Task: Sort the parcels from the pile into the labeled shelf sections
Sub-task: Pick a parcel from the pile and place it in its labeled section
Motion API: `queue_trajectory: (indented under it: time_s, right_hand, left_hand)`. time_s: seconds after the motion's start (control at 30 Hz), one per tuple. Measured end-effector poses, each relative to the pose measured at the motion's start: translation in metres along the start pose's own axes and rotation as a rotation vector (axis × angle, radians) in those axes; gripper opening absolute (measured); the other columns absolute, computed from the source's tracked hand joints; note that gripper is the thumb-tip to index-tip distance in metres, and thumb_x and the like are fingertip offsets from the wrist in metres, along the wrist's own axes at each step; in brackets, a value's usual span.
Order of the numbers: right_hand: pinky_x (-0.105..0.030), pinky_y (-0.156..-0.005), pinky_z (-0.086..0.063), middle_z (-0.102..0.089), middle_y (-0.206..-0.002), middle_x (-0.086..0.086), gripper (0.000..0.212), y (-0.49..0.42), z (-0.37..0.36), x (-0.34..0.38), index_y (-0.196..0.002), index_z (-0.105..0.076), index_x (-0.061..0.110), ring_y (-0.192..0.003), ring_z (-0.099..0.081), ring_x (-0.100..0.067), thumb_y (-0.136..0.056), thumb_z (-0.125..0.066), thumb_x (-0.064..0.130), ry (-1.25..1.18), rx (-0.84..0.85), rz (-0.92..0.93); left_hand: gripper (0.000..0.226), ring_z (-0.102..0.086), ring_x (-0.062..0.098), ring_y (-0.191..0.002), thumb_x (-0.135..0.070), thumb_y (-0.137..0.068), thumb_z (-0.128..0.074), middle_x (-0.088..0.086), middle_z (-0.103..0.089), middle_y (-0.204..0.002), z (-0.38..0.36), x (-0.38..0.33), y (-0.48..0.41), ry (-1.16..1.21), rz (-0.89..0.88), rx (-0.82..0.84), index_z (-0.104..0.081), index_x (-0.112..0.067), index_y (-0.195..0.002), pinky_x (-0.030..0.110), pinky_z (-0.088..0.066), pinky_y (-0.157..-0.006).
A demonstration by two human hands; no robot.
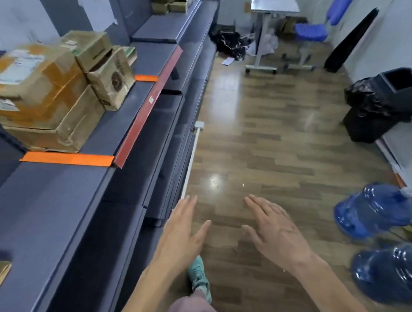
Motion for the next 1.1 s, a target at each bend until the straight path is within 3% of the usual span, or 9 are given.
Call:
queue_trajectory:
  time_s: [0.23, 0.53, 1.1]
  right_hand:
    - [-0.029, -0.126, -0.005, -0.016, -0.168, 0.007, 0.068, -0.106, 0.019, -0.020, -0.162, -0.013, 0.024, -0.154, -0.012, -0.010, -0.104, -0.036, 0.050, 0.022, 0.005, -0.035]
    - [-0.030, -0.125, -0.010, -0.025, -0.165, 0.005, 0.066, -0.226, 0.052, -0.042, -0.161, -0.019, 0.023, -0.151, -0.020, -0.009, -0.104, -0.039, 0.049, -0.013, -0.024, -0.063]
    - [-0.028, -0.123, -0.012, -0.029, -0.163, 0.009, 0.061, -0.499, 0.143, -0.150, -0.159, -0.024, 0.024, -0.148, -0.027, -0.011, -0.104, -0.042, 0.044, 0.029, 0.025, 0.177]
  left_hand:
    - [0.076, 0.000, 0.004, -0.157, -0.051, -0.104, -0.049, -0.010, -0.007, -0.172, 0.030, -0.012, -0.114, -0.042, -0.043, 0.021, -0.011, -0.027, -0.165, 0.030, -0.010, -0.128]
    - [0.075, 0.002, 0.011, -0.159, -0.052, -0.104, -0.048, -0.007, -0.006, -0.172, 0.061, -0.032, -0.237, -0.085, -0.047, 0.073, -0.008, -0.034, -0.164, 0.039, -0.012, -0.129]
    - [0.073, 0.002, 0.007, -0.158, -0.051, -0.105, -0.046, -0.011, -0.002, -0.172, 0.089, -0.095, -0.472, 0.012, 0.169, -0.115, -0.008, -0.033, -0.165, 0.040, -0.013, -0.129]
Point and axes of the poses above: each hand's wrist, its own y-axis away from the middle knuckle, its own z-axis out of the back of the hand, x = y × z, the point moved 8 cm from there along -y, towards the middle knuckle
